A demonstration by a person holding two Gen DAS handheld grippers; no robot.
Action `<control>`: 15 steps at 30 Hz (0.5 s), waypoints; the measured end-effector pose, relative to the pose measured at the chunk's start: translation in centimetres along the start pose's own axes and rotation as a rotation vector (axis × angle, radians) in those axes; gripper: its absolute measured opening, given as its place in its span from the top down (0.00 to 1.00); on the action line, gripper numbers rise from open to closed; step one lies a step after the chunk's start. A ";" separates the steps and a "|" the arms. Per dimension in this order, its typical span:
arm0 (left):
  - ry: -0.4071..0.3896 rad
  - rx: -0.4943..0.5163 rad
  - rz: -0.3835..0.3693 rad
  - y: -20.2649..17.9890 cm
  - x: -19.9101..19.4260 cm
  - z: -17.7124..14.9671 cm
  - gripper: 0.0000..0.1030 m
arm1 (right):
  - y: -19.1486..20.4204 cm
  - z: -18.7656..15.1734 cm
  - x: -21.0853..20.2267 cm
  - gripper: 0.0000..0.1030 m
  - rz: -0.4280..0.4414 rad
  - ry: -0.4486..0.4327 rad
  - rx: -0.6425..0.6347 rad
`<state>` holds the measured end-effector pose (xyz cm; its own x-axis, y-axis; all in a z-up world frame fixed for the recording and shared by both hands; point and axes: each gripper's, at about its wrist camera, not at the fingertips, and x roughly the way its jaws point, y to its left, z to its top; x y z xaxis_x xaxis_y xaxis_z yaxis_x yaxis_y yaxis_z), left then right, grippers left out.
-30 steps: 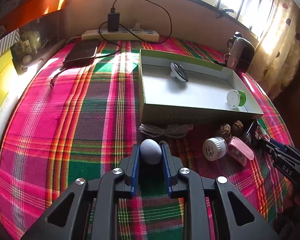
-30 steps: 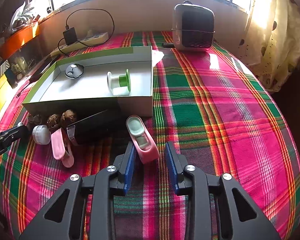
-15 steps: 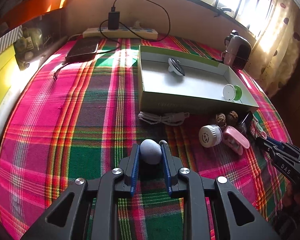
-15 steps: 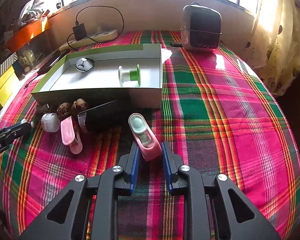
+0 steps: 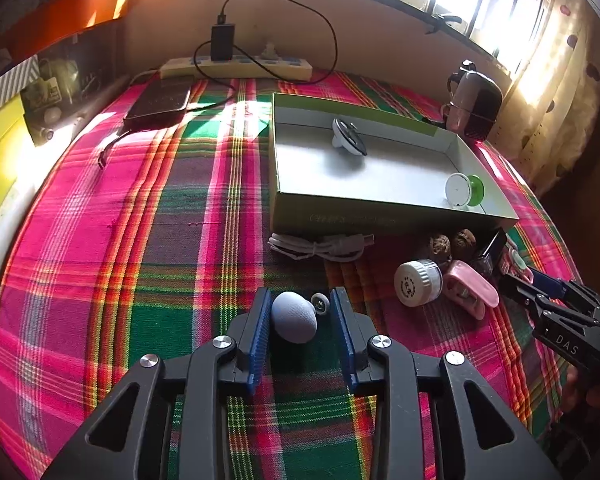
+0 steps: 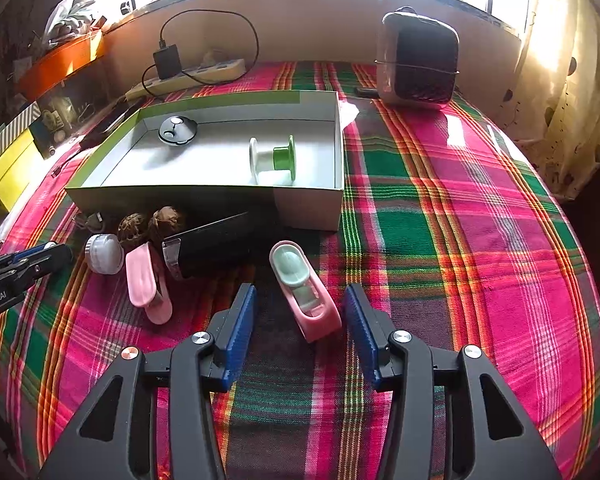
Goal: Organize objects
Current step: 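Close right tool on the pink mint-topped clip while left tool holds the egg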
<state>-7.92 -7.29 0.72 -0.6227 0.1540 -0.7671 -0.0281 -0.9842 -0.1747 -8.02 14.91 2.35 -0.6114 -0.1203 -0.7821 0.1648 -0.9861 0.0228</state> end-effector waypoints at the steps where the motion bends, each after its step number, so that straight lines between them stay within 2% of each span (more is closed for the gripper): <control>1: -0.001 0.002 0.003 0.0 0.0 0.0 0.72 | -0.1 0.0 0.0 0.54 0.001 -0.001 0.004; 6: -0.003 -0.001 0.016 -0.1 0.0 -0.1 0.73 | -0.1 0.0 0.0 0.55 -0.003 -0.001 0.008; 8: -0.003 -0.002 0.017 -0.1 -0.1 -0.2 0.73 | -0.1 0.0 0.0 0.61 -0.018 -0.002 0.009; 12: -0.003 0.005 0.027 -0.2 -0.1 -0.3 0.74 | -0.4 0.0 0.0 0.67 -0.022 -0.004 0.017; 15: -0.004 0.002 0.028 -0.2 -0.2 -0.4 0.74 | -0.5 0.0 -0.1 0.79 -0.023 -0.006 0.025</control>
<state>-7.50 -7.07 0.67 -0.6264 0.1259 -0.7693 -0.0124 -0.9883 -0.1517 -8.04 15.46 2.44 -0.6199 -0.0978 -0.7786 0.1314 -0.9911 0.0199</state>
